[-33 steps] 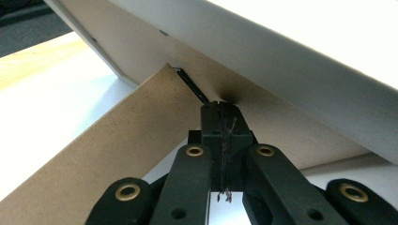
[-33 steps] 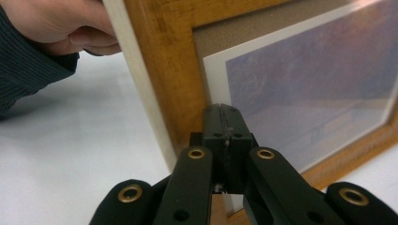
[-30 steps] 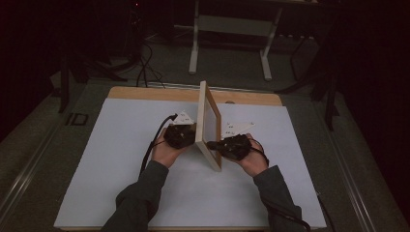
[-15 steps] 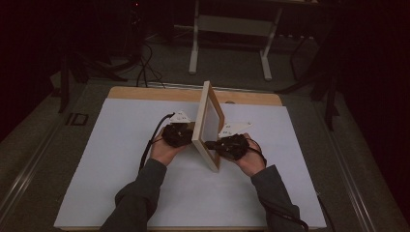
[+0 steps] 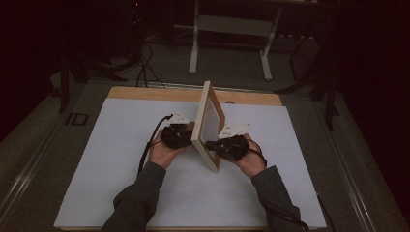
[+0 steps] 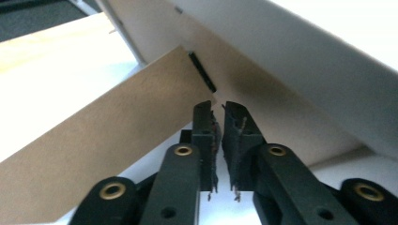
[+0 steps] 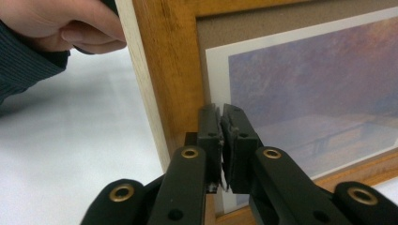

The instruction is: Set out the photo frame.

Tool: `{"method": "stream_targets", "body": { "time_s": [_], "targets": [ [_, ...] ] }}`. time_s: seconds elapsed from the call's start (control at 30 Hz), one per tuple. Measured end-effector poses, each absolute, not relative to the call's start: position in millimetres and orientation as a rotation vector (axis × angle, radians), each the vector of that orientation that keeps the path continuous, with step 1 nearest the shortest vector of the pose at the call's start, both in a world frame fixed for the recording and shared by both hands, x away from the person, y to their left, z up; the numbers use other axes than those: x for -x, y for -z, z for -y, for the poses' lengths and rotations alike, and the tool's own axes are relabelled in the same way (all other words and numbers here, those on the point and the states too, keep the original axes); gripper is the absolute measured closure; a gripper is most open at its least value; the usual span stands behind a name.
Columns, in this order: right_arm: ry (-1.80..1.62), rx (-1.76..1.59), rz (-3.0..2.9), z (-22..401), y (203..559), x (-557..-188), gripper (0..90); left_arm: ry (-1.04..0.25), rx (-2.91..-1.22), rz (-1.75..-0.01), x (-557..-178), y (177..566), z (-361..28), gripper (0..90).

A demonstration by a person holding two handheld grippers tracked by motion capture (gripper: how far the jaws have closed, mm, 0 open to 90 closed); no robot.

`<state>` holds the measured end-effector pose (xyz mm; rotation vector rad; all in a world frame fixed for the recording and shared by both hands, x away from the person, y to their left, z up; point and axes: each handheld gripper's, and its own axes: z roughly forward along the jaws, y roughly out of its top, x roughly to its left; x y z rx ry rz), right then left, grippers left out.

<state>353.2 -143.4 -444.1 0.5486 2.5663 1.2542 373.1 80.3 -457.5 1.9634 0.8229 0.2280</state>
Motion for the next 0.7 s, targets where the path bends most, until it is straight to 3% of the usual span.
{"method": "stream_targets", "body": {
  "time_s": [0.43,0.7],
  "targets": [
    [-1.203,-0.593,-2.576,147.2,452.0,-353.8,78.4,-0.250,-1.959,-0.866,-357.5,454.8,-93.4,74.8],
    [-1.205,-0.603,-2.567,150.6,454.6,-353.6,76.9,-0.261,-1.935,-0.882,-350.4,455.6,-100.9,59.8]
  ]
}}
